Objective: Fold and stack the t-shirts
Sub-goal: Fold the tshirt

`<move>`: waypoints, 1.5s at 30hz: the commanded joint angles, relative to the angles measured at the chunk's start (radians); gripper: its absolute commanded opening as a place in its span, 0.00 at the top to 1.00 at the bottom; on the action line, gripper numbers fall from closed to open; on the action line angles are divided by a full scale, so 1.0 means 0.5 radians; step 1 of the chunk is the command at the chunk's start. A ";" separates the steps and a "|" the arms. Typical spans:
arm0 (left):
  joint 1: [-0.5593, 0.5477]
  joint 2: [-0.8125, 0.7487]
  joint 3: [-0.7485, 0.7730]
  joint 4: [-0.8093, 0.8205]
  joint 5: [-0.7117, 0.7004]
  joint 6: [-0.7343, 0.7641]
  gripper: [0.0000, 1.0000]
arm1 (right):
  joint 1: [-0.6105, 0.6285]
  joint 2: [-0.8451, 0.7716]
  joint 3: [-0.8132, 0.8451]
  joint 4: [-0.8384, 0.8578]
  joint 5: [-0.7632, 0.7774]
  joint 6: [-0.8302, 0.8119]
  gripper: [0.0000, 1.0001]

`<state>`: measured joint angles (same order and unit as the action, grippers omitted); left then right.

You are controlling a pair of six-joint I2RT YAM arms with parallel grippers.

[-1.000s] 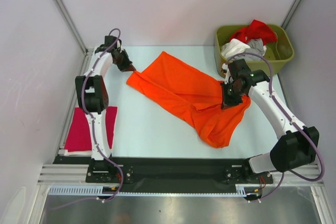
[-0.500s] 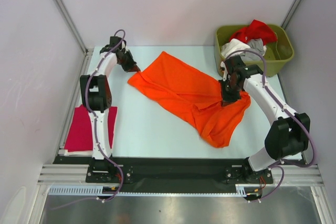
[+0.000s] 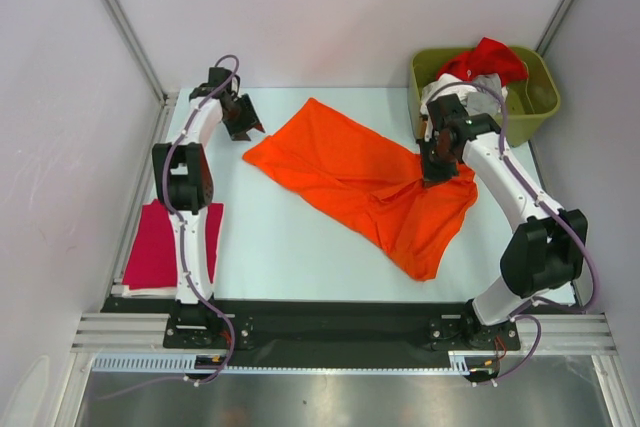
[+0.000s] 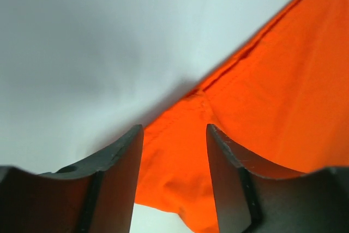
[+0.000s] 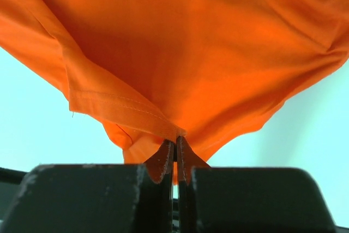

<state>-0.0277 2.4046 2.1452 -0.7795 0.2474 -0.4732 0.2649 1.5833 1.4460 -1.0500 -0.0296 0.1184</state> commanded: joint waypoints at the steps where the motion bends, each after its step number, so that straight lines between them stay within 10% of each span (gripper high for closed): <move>1: -0.003 -0.241 -0.001 -0.039 -0.234 0.106 0.43 | -0.005 0.045 0.136 0.081 0.056 -0.047 0.97; 20: -0.009 -0.919 -0.924 0.224 -0.010 0.124 0.44 | 0.139 0.401 0.363 0.140 0.614 -0.065 0.87; 28: 0.009 -0.971 -1.044 0.295 0.113 0.069 0.43 | 0.176 0.294 0.329 0.176 1.047 0.091 0.57; 35: 0.043 -0.968 -1.234 0.479 0.309 -0.093 0.41 | -0.115 -0.279 -0.187 0.133 -0.223 0.636 0.49; 45: 0.175 -0.855 -1.388 0.654 0.462 -0.198 0.37 | -0.024 -1.019 -1.349 0.275 -0.601 0.911 0.48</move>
<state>0.0383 1.9762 1.4628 -0.5243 0.4248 -0.5365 0.2195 1.1118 0.8036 -0.9405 -0.2306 0.5156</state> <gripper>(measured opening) 0.624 0.513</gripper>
